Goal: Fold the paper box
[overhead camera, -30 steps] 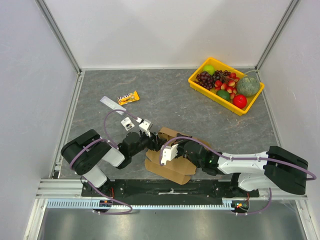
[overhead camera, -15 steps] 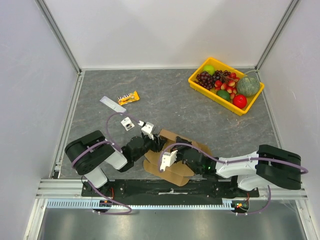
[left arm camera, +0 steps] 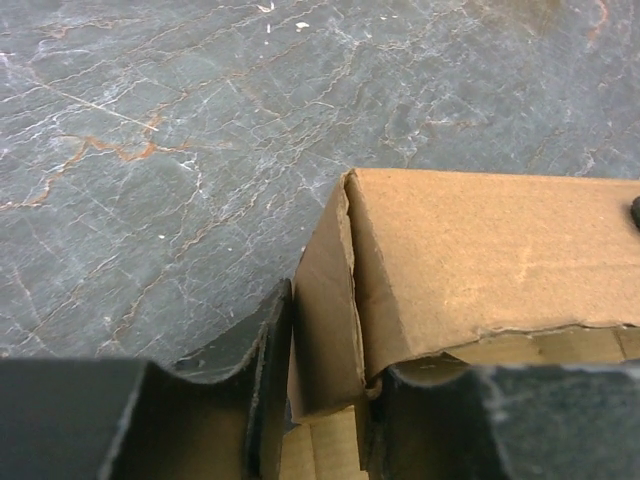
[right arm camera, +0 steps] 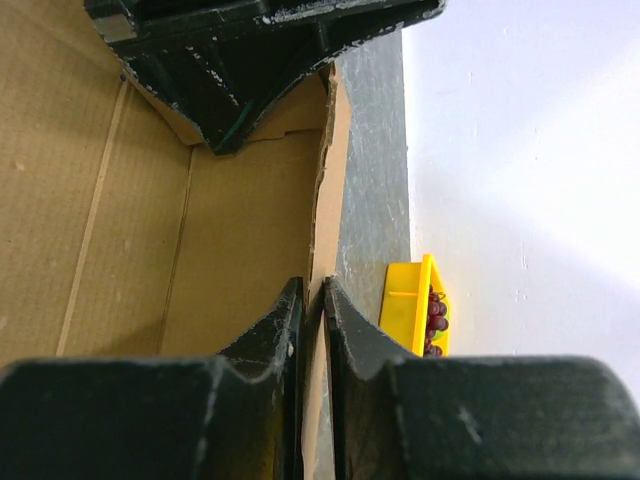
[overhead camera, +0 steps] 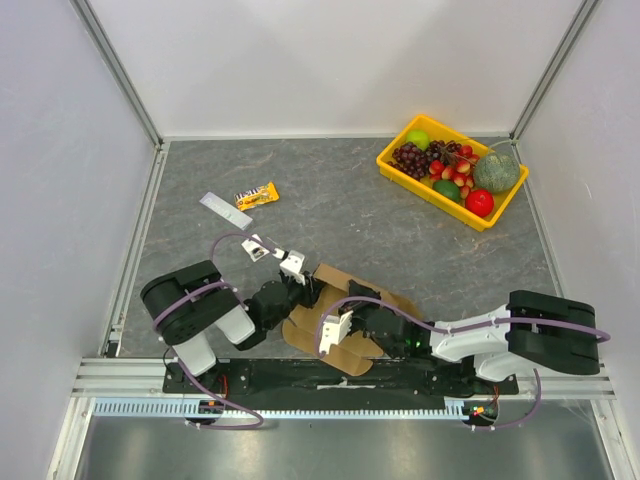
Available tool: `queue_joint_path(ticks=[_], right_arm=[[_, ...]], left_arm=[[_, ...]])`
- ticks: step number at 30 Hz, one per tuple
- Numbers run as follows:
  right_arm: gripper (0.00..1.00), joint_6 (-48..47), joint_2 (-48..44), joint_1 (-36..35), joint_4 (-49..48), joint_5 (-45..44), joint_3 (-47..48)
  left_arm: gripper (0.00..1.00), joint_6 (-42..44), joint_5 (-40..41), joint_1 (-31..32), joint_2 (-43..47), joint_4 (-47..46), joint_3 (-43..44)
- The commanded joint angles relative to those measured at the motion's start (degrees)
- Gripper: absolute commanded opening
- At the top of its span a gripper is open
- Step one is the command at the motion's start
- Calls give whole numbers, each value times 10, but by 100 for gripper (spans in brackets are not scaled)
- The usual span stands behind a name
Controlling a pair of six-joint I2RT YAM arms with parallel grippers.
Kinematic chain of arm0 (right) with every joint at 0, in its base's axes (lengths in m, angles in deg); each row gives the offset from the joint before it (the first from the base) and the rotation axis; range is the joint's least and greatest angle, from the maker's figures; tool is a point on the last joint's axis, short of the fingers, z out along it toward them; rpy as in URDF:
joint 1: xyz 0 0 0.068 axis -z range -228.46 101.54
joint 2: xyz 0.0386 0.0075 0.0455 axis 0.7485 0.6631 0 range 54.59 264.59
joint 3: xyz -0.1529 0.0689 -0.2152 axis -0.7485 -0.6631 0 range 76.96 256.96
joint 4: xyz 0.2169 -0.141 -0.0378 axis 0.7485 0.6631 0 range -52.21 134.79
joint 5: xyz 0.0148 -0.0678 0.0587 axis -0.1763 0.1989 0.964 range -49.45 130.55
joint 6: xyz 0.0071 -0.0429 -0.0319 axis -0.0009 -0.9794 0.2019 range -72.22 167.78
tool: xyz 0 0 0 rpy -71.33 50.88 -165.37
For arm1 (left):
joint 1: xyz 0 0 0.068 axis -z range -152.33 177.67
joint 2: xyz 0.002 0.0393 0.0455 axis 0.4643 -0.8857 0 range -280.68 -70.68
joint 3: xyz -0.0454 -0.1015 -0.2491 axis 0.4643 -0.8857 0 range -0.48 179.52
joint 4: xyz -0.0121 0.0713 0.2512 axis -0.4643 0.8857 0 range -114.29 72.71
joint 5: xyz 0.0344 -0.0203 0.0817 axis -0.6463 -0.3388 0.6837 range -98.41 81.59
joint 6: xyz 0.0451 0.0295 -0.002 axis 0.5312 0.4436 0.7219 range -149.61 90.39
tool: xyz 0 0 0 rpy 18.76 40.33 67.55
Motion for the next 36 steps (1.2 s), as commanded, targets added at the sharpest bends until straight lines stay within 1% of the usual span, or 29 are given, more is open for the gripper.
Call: queue_joint_path(ticks=[1, 8, 14, 21, 22, 23, 24, 26, 27, 28, 32, 36], right_arm=[[19, 16, 7, -14, -23, -2, -12], [26, 36, 19, -25, -50, -4, -19], [27, 50, 19, -25, -60, -1, -19], [28, 75, 13, -25, -68, 3, -25], [28, 78, 13, -25, -74, 2, -27], [29, 81, 13, -25, -80, 1, -30], [29, 81, 12, -25, -84, -1, -32], [32, 84, 9, -26, -92, -4, -33], [34, 87, 8, -25, -96, -4, -35], [34, 88, 5, -25, -100, -4, -37], [37, 94, -6, -25, -114, -6, -41], [41, 110, -39, -25, -110, 2, -42]], left_arm=[[32, 17, 59, 11, -24, -67, -4], [17, 16, 94, 35, -51, -84, 6], [2, 22, 115, 47, -55, -80, 18], [2, 43, 146, 65, -33, -38, 39], [9, 45, 148, 69, -26, -29, 41], [23, 46, 150, 69, -19, -23, 40], [29, 47, 149, 70, -11, -19, 38], [38, 47, 145, 70, 7, -11, 32], [46, 46, 142, 71, 16, -5, 30], [51, 45, 138, 71, 25, 0, 26], [59, 33, 116, 70, 61, 16, 9], [61, 16, 80, 72, 97, 41, -7]])
